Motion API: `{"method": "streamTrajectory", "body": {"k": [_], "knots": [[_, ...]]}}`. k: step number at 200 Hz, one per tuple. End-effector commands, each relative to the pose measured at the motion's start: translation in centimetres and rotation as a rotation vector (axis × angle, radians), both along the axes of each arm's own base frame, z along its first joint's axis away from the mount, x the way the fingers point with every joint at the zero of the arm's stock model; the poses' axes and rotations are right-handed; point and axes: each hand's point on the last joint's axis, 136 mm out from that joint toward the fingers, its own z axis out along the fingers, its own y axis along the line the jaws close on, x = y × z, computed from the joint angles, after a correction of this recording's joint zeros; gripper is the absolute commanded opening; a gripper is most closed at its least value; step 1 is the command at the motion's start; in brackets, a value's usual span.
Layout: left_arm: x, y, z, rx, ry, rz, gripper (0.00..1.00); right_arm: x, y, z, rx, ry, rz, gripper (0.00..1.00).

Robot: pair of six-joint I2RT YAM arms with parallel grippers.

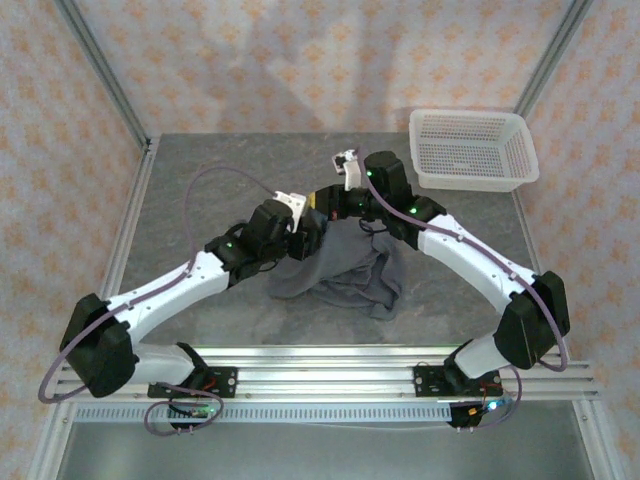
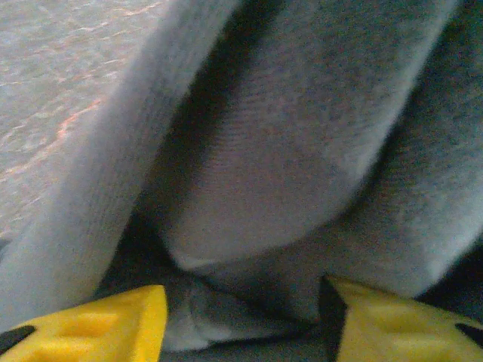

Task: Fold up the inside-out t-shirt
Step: Turn the T-shirt inside out at the center of the table.

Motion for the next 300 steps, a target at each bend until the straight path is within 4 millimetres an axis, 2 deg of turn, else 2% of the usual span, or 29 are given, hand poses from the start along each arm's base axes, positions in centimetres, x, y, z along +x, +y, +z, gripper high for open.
{"method": "streamTrajectory", "body": {"k": [1,19,36,62,93,109,130,139,149,162,184,188,194,210,223,246,258,261,270,275,285,292,295,300], "knots": [[1.2,-3.3,4.6,-0.135,-0.102,-0.093,0.63,-0.7,0.6,2.0,0.058,-0.024,0.040,0.00],[2.5,-2.3,3.9,-0.096,-0.087,-0.008,0.61,-1.0,0.8,2.0,0.068,-0.018,0.054,0.00],[3.4,-1.2,3.9,-0.124,-0.083,0.060,0.51,-1.0,0.8,2.0,0.069,-0.017,0.053,0.00],[3.7,0.0,5.0,-0.228,-0.078,0.093,0.00,-0.7,0.4,1.5,0.057,-0.014,0.030,0.00],[2.1,0.5,8.0,-0.366,-0.058,0.066,0.00,1.3,-1.6,-1.0,0.012,0.025,-0.072,0.00],[1.1,0.7,9.5,-0.430,-0.016,0.054,0.00,2.3,-2.9,-3.8,-0.063,0.038,-0.124,0.02],[-0.1,0.6,10.6,-0.465,0.061,0.040,0.00,2.9,-4.9,-8.8,-0.232,0.066,-0.197,0.09],[-0.4,0.6,10.6,-0.462,0.092,0.039,0.00,2.8,-5.5,-9.8,-0.272,0.078,-0.207,0.11],[-0.6,0.5,10.5,-0.453,0.118,0.039,0.00,2.3,-5.8,-9.6,-0.268,0.074,-0.208,0.19],[-0.8,0.6,10.1,-0.442,0.140,0.041,0.00,1.4,-6.5,-7.9,-0.221,0.017,-0.228,0.33],[-0.9,0.5,9.9,-0.451,0.167,0.040,0.00,-0.4,-8.0,-4.9,-0.144,-0.134,-0.266,0.42],[-0.9,0.4,9.9,-0.455,0.171,0.038,0.00,-0.7,-8.1,-5.0,-0.142,-0.156,-0.265,0.43],[-0.9,0.4,9.9,-0.458,0.174,0.040,0.00,-1.7,-8.2,-3.7,-0.118,-0.229,-0.257,0.45],[-0.9,0.5,10.0,-0.454,0.175,0.043,0.00,-4.0,-7.3,-3.4,-0.135,-0.377,-0.190,0.51],[-0.8,0.6,10.1,-0.452,0.174,0.046,0.00,-5.0,-6.3,-3.2,-0.131,-0.434,-0.142,0.57],[-0.8,0.5,10.6,-0.463,0.173,0.045,0.00,-4.7,-4.7,-3.9,-0.144,-0.403,-0.082,0.60],[-0.9,0.5,11.0,-0.475,0.171,0.042,0.00,-4.0,-4.3,-5.5,-0.200,-0.401,-0.065,0.62],[-0.9,0.5,11.1,-0.478,0.169,0.043,0.00,-3.6,-4.1,-6.5,-0.224,-0.390,-0.064,0.62],[-0.9,0.5,11.3,-0.484,0.168,0.047,0.00,-3.1,-3.8,-7.8,-0.263,-0.382,-0.050,0.59],[-0.8,0.6,11.4,-0.482,0.167,0.053,0.00,-3.1,-3.6,-8.0,-0.269,-0.374,-0.035,0.52],[-0.6,1.1,11.1,-0.468,0.170,0.083,0.00,-3.4,-2.8,-7.4,-0.248,-0.356,0.005,0.23],[-0.3,1.7,10.7,-0.451,0.174,0.110,0.00,-3.9,-2.2,-6.6,-0.217,-0.349,0.037,0.06],[-0.2,1.9,10.4,-0.441,0.175,0.124,0.00,-4.2,-2.1,-6.3,-0.203,-0.347,0.051,0.00],[0.1,2.4,9.7,-0.418,0.180,0.151,0.00,-4.7,-1.8,-5.7,-0.176,-0.347,0.075,0.00]]}}
